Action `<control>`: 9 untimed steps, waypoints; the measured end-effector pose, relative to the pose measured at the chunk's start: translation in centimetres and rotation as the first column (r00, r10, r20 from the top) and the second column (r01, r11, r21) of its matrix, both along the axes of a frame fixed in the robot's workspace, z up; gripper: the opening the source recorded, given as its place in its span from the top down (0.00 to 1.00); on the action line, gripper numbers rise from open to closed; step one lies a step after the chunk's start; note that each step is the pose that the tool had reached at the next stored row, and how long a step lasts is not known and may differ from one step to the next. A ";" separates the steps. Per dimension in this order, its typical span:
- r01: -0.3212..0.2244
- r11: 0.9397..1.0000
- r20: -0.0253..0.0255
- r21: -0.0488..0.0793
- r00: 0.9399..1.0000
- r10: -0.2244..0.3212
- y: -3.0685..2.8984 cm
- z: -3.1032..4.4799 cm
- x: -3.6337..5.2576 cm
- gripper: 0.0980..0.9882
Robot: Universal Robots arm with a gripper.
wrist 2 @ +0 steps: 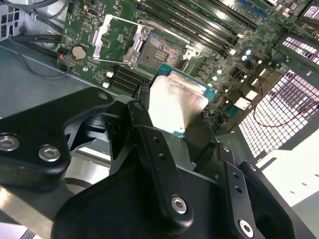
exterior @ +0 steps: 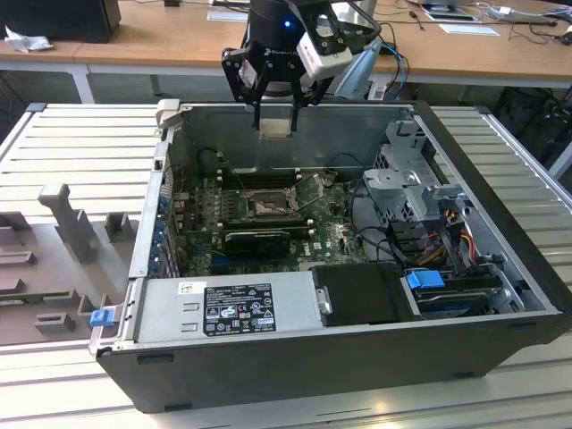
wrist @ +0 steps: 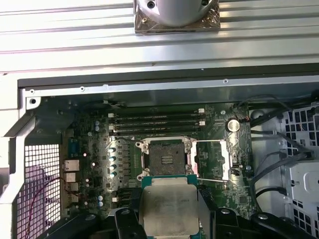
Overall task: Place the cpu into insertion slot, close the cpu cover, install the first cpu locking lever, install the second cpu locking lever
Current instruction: 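Place the cpu into insertion slot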
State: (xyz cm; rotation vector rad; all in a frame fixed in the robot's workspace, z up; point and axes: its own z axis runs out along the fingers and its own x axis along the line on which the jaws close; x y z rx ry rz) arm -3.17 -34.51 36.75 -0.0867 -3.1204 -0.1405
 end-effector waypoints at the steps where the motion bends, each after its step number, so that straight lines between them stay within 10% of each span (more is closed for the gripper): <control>1: 0.000 1.000 0.000 0.000 1.000 0.000 0.00 0.00 0.00 0.52; 9: 0.008 1.000 0.000 0.000 1.000 -0.008 0.00 0.00 0.00 0.52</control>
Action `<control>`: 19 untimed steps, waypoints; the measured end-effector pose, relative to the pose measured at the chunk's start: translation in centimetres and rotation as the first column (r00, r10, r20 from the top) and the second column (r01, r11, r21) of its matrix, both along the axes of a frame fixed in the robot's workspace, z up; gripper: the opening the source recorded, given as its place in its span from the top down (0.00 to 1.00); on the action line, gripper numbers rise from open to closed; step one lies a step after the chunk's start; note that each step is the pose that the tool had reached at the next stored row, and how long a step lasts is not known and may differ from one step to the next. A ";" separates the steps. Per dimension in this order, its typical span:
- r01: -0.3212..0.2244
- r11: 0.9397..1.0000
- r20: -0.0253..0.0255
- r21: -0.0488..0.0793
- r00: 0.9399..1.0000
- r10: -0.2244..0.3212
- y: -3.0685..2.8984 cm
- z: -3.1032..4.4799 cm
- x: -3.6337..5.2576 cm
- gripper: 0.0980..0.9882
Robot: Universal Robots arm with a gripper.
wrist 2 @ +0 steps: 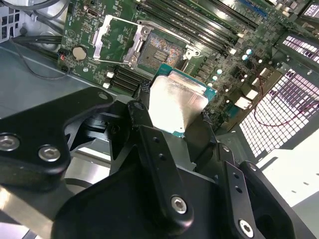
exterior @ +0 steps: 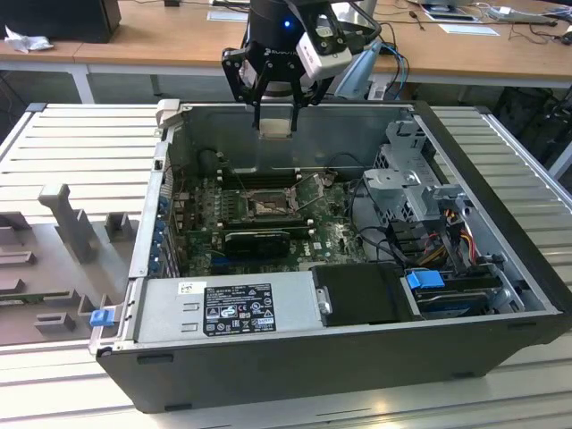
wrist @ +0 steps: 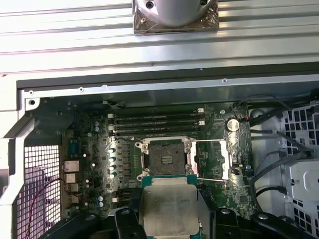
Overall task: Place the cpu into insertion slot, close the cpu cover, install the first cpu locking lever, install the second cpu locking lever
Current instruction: 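Place the cpu into insertion slot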
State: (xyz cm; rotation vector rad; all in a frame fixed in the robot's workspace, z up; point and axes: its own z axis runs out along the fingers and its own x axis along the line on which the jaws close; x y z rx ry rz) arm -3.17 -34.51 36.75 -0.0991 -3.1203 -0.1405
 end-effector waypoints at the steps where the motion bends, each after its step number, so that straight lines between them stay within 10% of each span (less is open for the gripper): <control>1: 0.001 1.000 0.000 0.000 1.000 -0.001 0.00 0.00 0.00 0.52; 19: 0.022 1.000 0.000 0.000 1.000 -0.022 0.00 0.00 0.00 0.52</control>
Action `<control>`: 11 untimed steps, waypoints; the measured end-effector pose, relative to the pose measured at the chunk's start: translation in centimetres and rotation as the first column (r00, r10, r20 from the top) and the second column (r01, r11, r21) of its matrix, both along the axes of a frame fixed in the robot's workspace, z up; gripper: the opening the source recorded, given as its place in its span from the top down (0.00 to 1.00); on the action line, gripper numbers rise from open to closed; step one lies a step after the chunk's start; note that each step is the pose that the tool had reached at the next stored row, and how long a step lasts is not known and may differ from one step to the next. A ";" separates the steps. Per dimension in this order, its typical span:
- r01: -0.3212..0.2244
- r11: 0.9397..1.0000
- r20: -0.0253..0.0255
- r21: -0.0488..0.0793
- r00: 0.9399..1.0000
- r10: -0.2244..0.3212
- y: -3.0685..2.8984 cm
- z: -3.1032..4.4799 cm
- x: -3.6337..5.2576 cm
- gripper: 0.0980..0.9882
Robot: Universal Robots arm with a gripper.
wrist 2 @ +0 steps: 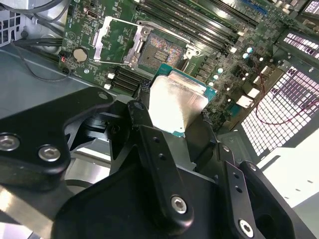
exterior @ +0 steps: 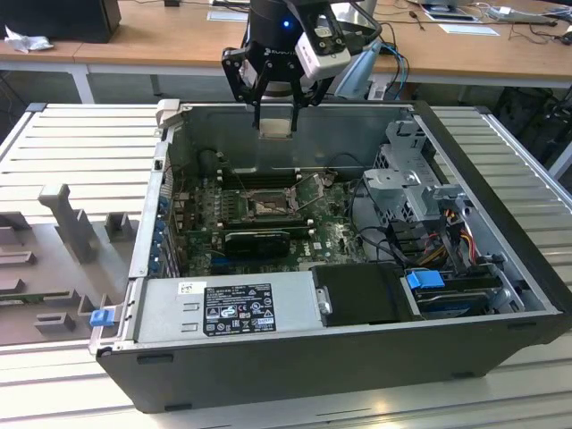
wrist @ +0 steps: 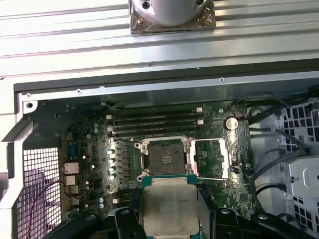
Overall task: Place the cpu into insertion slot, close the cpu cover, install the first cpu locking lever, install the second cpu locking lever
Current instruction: 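Place the cpu into insertion slot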
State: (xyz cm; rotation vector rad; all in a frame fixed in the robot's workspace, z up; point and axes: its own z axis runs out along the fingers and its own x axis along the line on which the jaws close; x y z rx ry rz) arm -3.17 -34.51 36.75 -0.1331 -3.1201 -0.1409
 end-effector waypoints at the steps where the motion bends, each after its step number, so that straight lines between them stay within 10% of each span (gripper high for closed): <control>1: 0.001 1.000 0.000 0.000 1.000 -0.001 0.00 0.00 0.00 0.52; 11: 0.016 1.000 0.000 0.000 1.000 -0.016 0.00 0.00 0.00 0.52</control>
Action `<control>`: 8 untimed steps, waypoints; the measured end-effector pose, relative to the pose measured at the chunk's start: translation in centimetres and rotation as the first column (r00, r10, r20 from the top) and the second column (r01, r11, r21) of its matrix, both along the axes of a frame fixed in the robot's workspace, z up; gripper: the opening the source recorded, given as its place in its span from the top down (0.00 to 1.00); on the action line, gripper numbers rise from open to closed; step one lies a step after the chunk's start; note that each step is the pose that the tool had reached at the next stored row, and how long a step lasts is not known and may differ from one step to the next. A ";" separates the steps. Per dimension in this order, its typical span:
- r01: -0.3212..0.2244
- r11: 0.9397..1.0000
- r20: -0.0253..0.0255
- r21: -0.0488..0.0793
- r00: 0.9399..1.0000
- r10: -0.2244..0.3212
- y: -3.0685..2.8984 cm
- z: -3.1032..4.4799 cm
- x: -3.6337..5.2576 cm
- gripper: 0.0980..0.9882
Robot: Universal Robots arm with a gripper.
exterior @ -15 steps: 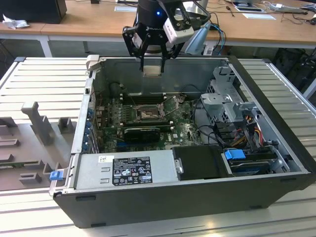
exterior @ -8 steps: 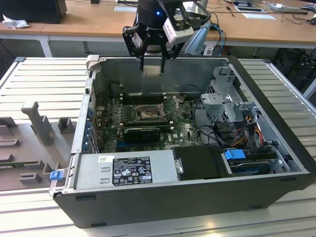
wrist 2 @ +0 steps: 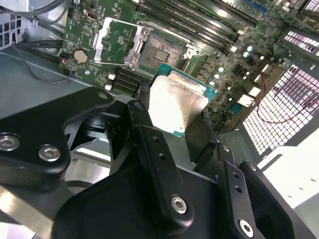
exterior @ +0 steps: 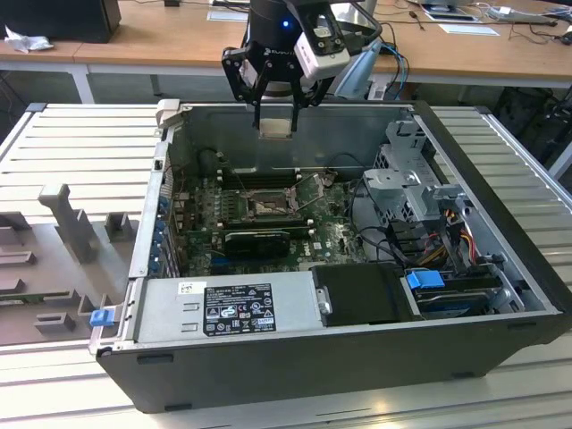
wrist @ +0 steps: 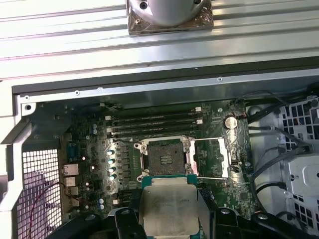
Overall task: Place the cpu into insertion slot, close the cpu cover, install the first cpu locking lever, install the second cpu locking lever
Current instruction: 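Place the cpu into insertion slot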
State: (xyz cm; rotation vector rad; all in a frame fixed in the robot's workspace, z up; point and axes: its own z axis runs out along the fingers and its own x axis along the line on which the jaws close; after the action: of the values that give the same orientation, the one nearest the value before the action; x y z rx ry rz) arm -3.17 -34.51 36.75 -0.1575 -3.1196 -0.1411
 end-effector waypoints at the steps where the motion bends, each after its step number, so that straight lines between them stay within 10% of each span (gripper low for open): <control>1: 0.001 1.000 0.000 0.000 1.000 -0.001 0.00 0.00 0.00 0.52; 8: 0.013 1.000 0.000 0.000 1.000 -0.013 0.00 0.00 0.00 0.52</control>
State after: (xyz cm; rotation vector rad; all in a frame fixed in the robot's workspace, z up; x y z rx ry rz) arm -3.17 -34.51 36.75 -0.1777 -3.1191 -0.1414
